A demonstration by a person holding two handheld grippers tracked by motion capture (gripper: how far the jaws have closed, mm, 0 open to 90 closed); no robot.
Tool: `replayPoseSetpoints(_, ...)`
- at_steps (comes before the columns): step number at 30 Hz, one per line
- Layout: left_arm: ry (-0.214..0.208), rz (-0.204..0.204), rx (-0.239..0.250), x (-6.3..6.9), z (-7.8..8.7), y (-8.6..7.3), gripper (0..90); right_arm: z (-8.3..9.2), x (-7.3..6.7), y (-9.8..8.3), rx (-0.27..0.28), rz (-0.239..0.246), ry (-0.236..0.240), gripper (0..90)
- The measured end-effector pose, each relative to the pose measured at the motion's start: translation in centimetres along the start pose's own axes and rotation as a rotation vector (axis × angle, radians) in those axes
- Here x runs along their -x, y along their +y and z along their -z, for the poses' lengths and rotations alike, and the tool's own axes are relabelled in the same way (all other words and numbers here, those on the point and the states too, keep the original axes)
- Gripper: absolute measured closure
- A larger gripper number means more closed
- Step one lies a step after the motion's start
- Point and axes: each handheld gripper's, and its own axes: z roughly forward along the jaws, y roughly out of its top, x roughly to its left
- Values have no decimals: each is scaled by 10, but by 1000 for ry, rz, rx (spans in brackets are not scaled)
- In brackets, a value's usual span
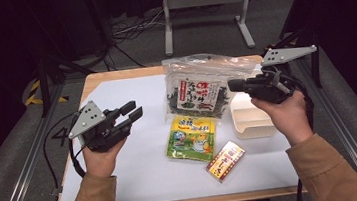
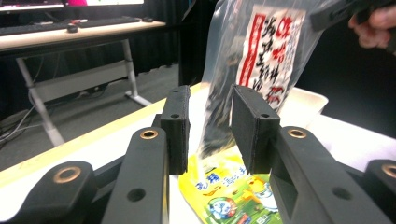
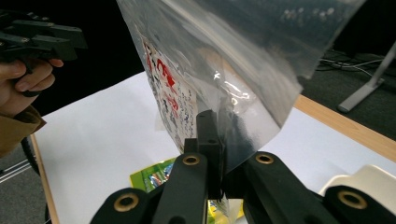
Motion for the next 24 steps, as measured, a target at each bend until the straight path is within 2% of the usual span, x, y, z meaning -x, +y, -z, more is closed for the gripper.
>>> replayPoseSetpoints(6, 17, 14, -44, -7, -5, -7, 661, 4, 8, 7, -21, -16, -32, 889)
replayPoseSetpoints(14, 6, 39, -85, -16, -9, -15, 637, 10, 19, 17, -51, -32, -77, 889)
replayPoseSetpoints(24, 8, 57, -121, -21, -12, -21, 621, 17, 34, 26, -78, -63, -122, 889)
